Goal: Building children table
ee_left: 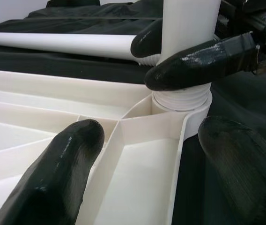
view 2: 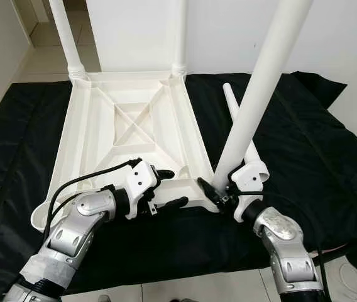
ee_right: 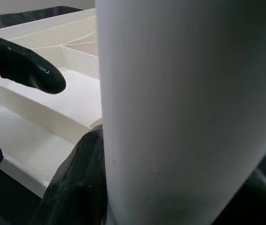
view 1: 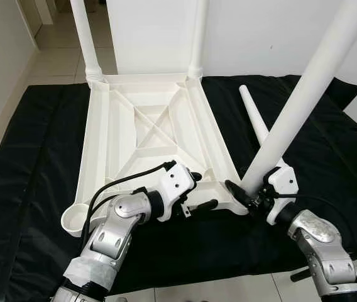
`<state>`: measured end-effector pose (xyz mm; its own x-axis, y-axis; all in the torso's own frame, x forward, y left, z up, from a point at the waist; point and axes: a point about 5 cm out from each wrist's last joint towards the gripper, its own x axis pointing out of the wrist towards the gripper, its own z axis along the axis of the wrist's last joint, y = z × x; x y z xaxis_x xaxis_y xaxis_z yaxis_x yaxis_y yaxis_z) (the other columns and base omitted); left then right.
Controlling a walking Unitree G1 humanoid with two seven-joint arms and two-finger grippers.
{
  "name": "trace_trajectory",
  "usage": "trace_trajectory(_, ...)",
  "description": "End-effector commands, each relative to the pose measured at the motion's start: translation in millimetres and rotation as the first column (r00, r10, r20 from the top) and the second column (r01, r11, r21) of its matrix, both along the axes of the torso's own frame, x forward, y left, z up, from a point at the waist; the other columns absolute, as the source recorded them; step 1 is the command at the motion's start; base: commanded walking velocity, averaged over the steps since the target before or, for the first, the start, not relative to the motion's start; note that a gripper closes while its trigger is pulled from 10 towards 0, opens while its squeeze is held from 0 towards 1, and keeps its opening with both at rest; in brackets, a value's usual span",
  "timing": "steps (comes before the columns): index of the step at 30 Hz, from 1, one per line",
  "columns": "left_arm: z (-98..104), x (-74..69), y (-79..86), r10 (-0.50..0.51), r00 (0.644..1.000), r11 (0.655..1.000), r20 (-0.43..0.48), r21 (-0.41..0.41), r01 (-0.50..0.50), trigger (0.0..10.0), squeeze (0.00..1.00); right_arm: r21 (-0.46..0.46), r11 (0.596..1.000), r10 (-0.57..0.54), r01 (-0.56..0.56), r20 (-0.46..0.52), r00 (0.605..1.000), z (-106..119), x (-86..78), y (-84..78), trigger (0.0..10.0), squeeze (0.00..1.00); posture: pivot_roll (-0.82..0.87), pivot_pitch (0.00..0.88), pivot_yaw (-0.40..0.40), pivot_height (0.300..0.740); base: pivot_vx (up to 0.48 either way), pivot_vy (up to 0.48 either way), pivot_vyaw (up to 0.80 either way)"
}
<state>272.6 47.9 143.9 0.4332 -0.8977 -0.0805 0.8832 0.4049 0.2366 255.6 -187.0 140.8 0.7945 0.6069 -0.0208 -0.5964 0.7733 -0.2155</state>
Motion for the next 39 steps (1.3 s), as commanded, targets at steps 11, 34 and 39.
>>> trace_trajectory(11,1,1.1,-2.0,0.044,0.999,0.999,0.005,-0.010,-0.044,10.0,0.00,0.054,0.995,-0.078,0.080,-0.040,0.996,-9,-1.3,1.2,10.0,0.00,-0.06,0.047,-0.032,0.740,0.000,0.000,0.00)
trace_trajectory(34,0,0.0,-1.7,0.051,0.999,0.999,0.007,-0.011,-0.051,10.0,0.00,0.126,0.782,-0.600,0.610,-0.110,0.792,-20,-3.7,31.0,10.0,0.00,-0.05,0.022,-0.049,0.740,0.000,0.000,0.00)
trace_trajectory(39,-1,-0.3,-2.4,0.043,0.999,0.999,0.007,-0.007,-0.043,10.0,0.00,0.156,0.779,-0.597,0.607,-0.110,0.795,-17,-4.5,30.7,10.0,1.00,-0.05,0.019,-0.046,0.740,0.000,0.000,0.00)
